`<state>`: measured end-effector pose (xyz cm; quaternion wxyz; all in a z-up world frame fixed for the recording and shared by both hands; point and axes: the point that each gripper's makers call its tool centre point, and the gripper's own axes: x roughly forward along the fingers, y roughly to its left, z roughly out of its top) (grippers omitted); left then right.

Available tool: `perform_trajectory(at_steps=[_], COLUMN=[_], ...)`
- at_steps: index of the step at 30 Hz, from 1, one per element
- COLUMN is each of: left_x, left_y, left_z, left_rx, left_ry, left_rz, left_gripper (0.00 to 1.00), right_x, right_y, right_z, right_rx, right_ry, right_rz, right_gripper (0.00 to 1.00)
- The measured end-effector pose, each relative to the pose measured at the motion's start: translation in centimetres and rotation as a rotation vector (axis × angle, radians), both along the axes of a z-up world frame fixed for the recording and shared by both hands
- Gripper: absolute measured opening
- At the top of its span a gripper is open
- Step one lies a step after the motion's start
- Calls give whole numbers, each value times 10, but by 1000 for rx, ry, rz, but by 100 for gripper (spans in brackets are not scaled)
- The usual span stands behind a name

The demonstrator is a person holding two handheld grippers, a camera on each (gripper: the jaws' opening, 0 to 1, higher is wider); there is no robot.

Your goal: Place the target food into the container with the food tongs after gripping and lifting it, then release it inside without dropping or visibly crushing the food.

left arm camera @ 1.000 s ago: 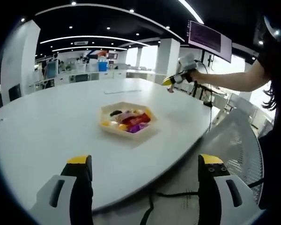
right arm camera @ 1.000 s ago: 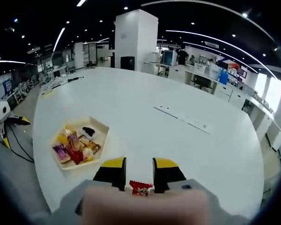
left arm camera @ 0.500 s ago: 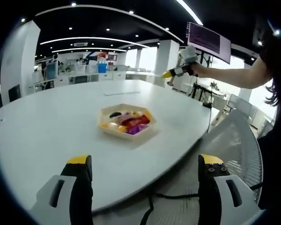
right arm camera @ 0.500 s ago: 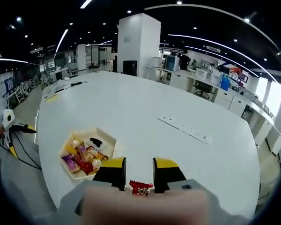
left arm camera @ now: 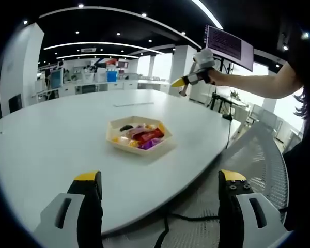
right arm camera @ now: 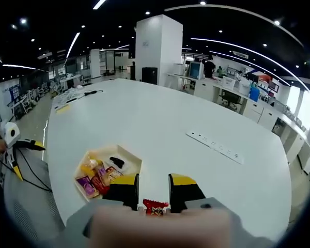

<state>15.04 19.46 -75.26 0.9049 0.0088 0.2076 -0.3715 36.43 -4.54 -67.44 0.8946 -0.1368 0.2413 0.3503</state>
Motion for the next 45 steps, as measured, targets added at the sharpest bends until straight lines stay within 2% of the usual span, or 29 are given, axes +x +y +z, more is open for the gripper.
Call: perform_trajectory(at_steps=[32, 41, 44, 45], left_x=[0, 0, 0, 0], left_y=[-1, 0, 0, 0], left_z=[4, 4, 4, 4], left_rx=[-23, -23, -24, -23], left_ry=[-21, -19, -18, -18], left_rz=[-6, -2, -1, -1], left_gripper=[90, 90, 90, 90], right_x=[-13, -4, -5, -4], right_y=[140, 165, 173, 175], right_z=[-18, -20, -19, -18], right_rx=[36, 62, 86, 82], right_ry=[46, 50, 59, 45], right_rz=[216, 237, 254, 253], right_gripper=[22, 22, 29, 29])
